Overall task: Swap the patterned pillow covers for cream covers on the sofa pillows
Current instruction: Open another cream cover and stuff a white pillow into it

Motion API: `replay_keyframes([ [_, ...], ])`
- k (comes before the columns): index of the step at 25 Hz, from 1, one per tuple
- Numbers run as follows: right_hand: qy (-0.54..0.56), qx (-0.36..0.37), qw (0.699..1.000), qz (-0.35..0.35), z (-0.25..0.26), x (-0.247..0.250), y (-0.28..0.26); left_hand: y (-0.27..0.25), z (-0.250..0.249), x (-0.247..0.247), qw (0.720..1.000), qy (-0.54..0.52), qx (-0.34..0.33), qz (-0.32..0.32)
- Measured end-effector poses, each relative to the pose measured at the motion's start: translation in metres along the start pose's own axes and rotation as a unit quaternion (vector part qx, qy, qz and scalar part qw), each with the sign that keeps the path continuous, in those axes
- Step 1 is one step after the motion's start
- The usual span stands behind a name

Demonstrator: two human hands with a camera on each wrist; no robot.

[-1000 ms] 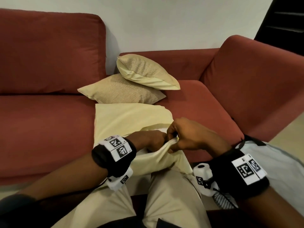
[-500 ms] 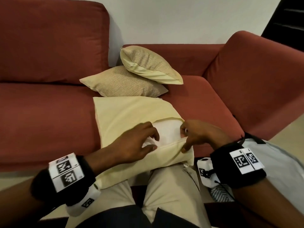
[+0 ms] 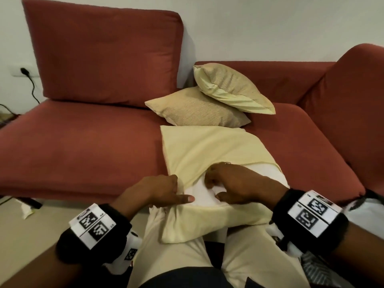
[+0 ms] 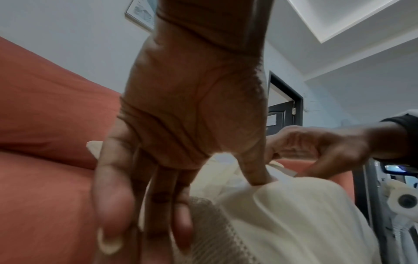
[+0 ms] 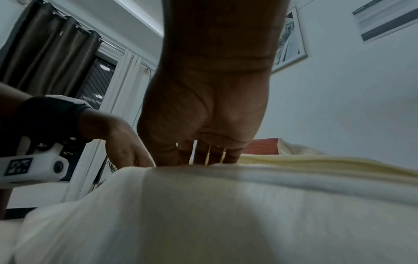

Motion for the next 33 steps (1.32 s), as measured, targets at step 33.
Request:
replay_keyframes([
  [33,0.172,-0.166,0.961,-0.138,-0.083,0.019,-0.088,-0.006,-0.156,0.040,0.915,0.033,-0.333,-0.225],
])
Point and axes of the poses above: each hand's wrist, its own y-axis towards the middle knuckle, its own x-axis out of the back of the hand, z = x × y, the point moved 6 cm from there along y, towards the middle knuckle, and after that the axes turned 5 degrees about z, right-handed, at the moved point
